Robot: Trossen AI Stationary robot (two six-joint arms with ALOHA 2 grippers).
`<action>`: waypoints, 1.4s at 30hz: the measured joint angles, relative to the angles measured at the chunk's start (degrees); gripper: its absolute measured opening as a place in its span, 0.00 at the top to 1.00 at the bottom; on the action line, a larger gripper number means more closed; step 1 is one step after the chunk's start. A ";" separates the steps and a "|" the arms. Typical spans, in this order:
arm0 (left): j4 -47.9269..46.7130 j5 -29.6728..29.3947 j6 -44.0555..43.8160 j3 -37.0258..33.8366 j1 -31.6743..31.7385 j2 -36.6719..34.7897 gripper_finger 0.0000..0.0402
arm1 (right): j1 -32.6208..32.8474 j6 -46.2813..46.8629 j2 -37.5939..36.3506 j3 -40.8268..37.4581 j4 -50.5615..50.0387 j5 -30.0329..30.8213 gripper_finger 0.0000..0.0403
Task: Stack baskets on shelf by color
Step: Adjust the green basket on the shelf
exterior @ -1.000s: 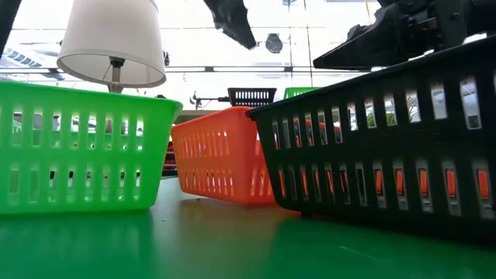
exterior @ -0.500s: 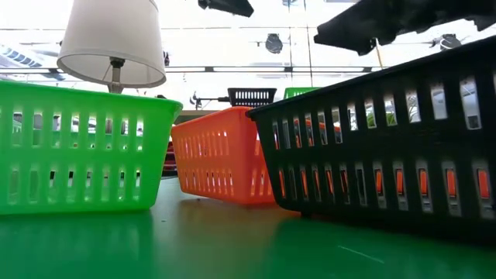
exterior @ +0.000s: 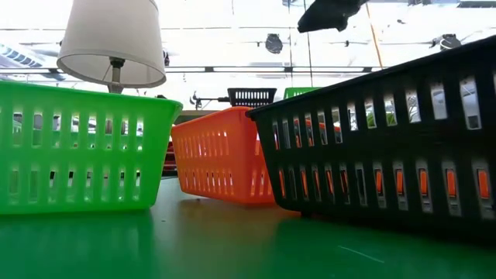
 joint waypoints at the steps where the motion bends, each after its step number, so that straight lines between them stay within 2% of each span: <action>1: 0.02 0.01 -0.07 0.00 -0.17 0.04 0.63 | -0.88 0.23 1.45 2.59 -2.70 0.09 0.67; 8: -2.35 0.06 -1.29 0.00 -0.35 0.01 0.63 | -3.07 -2.73 7.77 14.54 -19.30 0.15 0.58; 13: -4.81 -0.19 -1.57 0.11 -0.20 -1.84 0.63 | -5.24 -7.83 11.54 20.34 -25.53 0.14 0.51; 17: -6.82 -0.24 -2.48 0.08 -0.20 -3.08 0.63 | -7.90 -12.79 13.48 21.53 -27.60 0.20 0.48; 24: -8.19 -0.23 -2.51 0.00 -0.25 -3.96 0.63 | -15.91 -17.91 15.03 21.38 -30.22 -2.12 0.49; 30: -8.37 0.45 -0.52 0.00 -0.20 -3.89 0.63 | -22.53 -19.12 17.48 21.34 -29.65 -11.56 0.52; 42: -8.65 0.58 -0.33 0.00 -0.20 -3.87 0.63 | -25.64 -23.37 21.40 21.34 -30.86 -11.87 0.60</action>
